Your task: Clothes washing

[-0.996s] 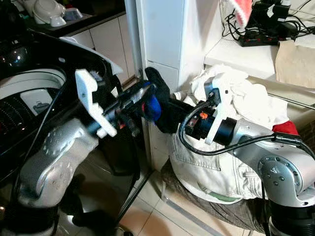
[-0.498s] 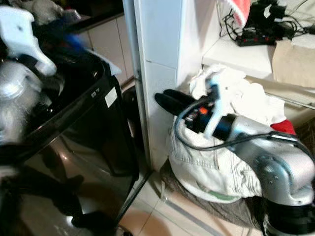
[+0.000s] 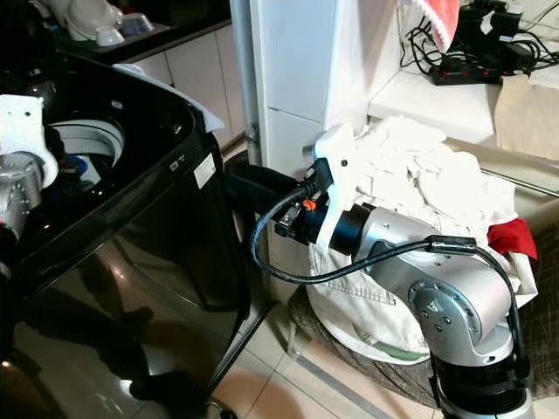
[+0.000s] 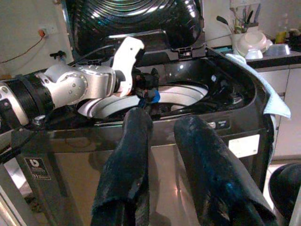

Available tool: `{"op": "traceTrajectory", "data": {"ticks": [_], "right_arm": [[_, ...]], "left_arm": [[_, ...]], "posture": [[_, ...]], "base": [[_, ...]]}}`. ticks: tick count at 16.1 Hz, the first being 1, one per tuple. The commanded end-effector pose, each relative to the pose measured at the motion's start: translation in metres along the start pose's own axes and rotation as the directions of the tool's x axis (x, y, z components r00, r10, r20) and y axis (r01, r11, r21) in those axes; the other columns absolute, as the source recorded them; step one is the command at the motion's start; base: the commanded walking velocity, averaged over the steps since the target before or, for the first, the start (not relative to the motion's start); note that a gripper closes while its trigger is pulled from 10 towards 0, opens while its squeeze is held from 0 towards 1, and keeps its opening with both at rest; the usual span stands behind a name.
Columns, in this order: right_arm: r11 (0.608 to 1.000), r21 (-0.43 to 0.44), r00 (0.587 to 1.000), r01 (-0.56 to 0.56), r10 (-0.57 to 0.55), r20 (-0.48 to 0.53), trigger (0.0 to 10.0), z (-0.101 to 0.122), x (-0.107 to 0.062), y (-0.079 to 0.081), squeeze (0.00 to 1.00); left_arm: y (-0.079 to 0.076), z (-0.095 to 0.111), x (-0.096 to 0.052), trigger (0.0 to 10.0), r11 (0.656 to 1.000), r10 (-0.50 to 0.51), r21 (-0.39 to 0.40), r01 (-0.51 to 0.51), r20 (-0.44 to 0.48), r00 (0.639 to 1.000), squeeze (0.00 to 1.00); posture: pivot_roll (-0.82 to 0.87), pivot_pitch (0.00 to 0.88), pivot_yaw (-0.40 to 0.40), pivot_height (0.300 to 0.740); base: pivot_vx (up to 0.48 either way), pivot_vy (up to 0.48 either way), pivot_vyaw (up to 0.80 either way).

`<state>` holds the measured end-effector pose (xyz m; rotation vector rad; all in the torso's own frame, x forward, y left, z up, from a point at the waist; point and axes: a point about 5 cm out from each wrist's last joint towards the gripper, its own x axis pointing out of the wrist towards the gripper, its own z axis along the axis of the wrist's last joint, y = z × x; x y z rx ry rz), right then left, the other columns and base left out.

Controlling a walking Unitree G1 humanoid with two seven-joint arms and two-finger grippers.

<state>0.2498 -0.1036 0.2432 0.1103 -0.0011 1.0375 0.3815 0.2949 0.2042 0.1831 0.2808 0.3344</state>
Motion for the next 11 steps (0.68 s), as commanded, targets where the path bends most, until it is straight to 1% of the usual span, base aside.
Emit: {"op": "traceTrajectory", "data": {"ticks": [1,4,9,10,11], "right_arm": [[1.000,-0.018,1.000,0.009,-0.009,-0.011,10.0,0.002,-0.001,0.001,0.00],[0.999,-0.020,0.999,0.030,-0.031,-0.020,10.0,0.001,-0.001,-0.001,0.00],[0.999,-0.023,0.998,0.046,-0.047,-0.030,10.0,0.001,-0.001,-0.005,0.00],[0.998,-0.023,0.998,0.065,-0.065,-0.026,10.0,0.001,-0.002,-0.007,0.00],[0.994,-0.023,0.994,0.106,-0.106,-0.024,10.0,0.001,-0.002,-0.013,0.00]], "left_arm": [[0.002,0.010,0.001,10.0,1.000,0.002,-0.020,-0.002,0.018,1.000,1.00],[0.002,0.008,0.004,10.0,1.000,0.009,-0.007,-0.009,-0.003,1.000,1.00],[0.004,0.008,0.005,10.0,1.000,0.024,-0.008,-0.024,0.003,1.000,1.00],[0.004,0.010,0.005,10.0,1.000,0.027,0.011,-0.027,0.020,0.999,1.00],[0.002,0.013,0.005,10.0,0.999,0.016,0.039,-0.017,0.039,0.999,1.00]], "posture": [[-0.07,0.000,0.093,0.740],[-0.07,0.000,0.091,0.740],[-0.07,0.000,0.087,0.740],[-0.07,0.000,0.087,0.740],[-0.07,0.000,0.087,0.740]], "base": [[0.000,0.000,0.00],[0.000,0.000,0.00],[0.000,0.000,0.00],[0.000,0.000,0.00],[0.000,0.000,0.00]]}}
